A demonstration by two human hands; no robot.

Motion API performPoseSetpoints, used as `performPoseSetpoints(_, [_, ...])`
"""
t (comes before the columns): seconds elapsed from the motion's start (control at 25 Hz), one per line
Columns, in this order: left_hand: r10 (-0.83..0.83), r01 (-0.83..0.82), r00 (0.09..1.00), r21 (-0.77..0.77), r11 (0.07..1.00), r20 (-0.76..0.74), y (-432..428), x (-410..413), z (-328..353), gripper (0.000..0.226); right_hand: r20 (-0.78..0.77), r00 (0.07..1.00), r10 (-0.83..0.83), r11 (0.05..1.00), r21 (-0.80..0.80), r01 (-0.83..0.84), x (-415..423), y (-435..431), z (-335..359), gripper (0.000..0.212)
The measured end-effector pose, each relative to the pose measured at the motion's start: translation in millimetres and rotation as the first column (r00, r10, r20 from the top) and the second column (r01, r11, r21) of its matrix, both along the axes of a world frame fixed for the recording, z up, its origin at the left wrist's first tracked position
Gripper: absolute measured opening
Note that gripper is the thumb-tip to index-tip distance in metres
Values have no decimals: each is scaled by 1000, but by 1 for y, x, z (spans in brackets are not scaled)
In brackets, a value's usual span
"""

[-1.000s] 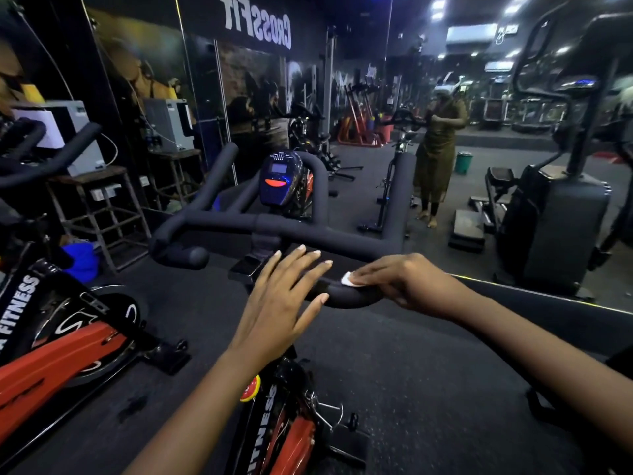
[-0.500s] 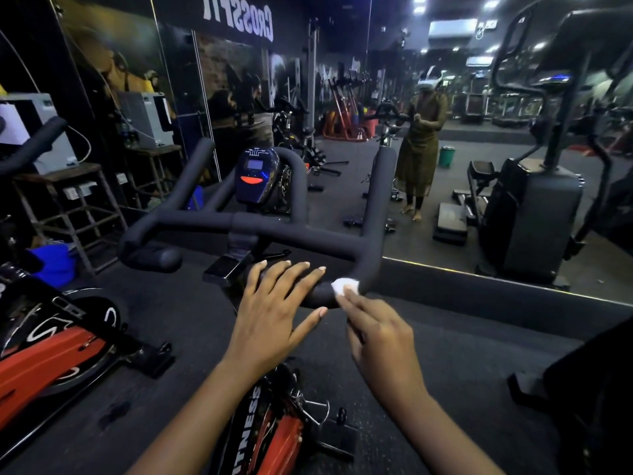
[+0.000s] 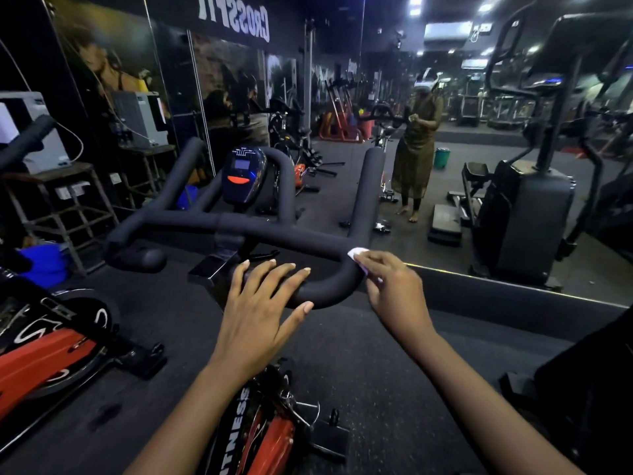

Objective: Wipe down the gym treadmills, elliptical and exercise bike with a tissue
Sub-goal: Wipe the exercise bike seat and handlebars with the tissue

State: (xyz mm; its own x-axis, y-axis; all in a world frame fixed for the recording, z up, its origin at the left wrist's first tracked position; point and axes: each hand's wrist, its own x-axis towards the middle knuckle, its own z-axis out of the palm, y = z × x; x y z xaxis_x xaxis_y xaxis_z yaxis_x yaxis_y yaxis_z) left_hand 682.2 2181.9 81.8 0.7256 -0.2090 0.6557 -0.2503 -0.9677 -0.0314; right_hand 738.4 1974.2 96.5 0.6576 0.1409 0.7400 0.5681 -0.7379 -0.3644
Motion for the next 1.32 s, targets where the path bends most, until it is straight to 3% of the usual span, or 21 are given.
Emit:
performPoseSetpoints(0.2, [79, -77, 997, -84, 994, 16, -22, 3, 8, 62, 53, 968, 247, 967, -85, -242, -8, -12, 14, 43])
performPoseSetpoints(0.36, [315, -306, 949, -244, 920, 0, -39, 18, 17, 58, 89, 892, 442, 886, -196, -420, 55, 6, 63, 38])
performPoseSetpoints(0.44, [398, -384, 918, -275, 881, -9, -43, 21, 17, 59, 75, 811, 580, 775, -358, -521, 82, 36, 77, 35])
performPoseSetpoints(0.6, [448, -429, 894, -290, 855, -2, -47, 22, 17, 59, -138, 678, 722, 482, -603, -636, 113, 85, 82, 34])
performPoseSetpoints(0.72, [461, -444, 887, -278, 852, -3, -47, 22, 15, 56, -121, 591, 798, 384, -654, -652, 127, 78, 80, 36])
performPoseSetpoints(0.8, [462, -448, 887, -277, 850, -15, -47, 23, 15, 55, 17, 499, 866, 378, -676, -633, 132, 58, 76, 33])
performPoseSetpoints(0.88, [465, -454, 885, -277, 847, -29, -47, 22, 16, 55, 58, 460, 886, 380, -659, -649, 135, 36, 71, 39])
performPoseSetpoints(1.08, [457, -457, 887, -234, 858, -60, -49, 20, 19, 54, -247, 435, 866, 274, -494, -825, 149, -11, 87, 35])
performPoseSetpoints(1.24, [472, -480, 877, -187, 857, -91, -49, 20, 20, 54, -255, 538, 804, 442, -350, -826, 159, 26, 91, 33])
performPoseSetpoints(1.32, [481, -493, 870, -176, 852, -108, -53, 19, 20, 55, -248, 535, 808, 423, -389, -819, 156, 44, 78, 33])
